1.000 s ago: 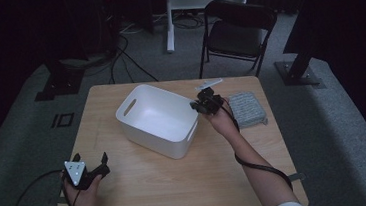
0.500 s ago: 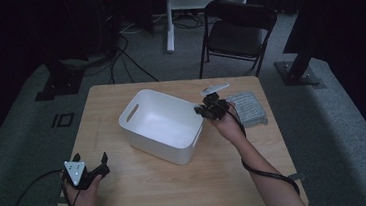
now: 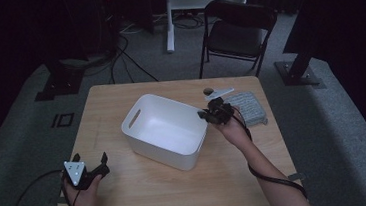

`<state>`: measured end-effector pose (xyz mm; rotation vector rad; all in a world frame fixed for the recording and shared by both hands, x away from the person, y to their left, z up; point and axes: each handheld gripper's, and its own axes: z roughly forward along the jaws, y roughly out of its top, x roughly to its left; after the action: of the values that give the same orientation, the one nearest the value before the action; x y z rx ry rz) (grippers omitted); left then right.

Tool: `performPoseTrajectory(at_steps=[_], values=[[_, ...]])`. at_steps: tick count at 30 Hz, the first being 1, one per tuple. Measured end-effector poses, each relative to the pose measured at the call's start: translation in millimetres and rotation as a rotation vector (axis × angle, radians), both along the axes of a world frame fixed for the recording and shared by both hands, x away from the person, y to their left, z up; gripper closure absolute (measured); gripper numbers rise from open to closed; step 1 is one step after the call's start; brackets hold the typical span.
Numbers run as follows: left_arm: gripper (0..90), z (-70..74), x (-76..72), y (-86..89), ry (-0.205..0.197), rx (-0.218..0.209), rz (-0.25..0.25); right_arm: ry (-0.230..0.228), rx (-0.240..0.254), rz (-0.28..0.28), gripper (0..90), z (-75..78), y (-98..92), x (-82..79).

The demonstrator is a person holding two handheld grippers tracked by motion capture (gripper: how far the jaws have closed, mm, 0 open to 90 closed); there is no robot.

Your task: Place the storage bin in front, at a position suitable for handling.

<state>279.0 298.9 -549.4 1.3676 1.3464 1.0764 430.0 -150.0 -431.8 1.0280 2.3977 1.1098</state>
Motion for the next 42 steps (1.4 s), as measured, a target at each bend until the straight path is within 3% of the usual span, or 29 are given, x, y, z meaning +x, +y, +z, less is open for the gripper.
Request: performPoseTrajectory(at_steps=[28, 42], values=[[5.4, 0.1, 0.0, -1.1, 0.001, 0.006, -0.004, 0.013, 0.007, 0.083, 81.6, -1.4, -28.2, -39.8], [5.4, 0.1, 0.1, -1.6, 0.004, 0.015, -0.008, 0.021, 0.003, 0.123, 81.6, -1.4, -40.0, -50.7]])
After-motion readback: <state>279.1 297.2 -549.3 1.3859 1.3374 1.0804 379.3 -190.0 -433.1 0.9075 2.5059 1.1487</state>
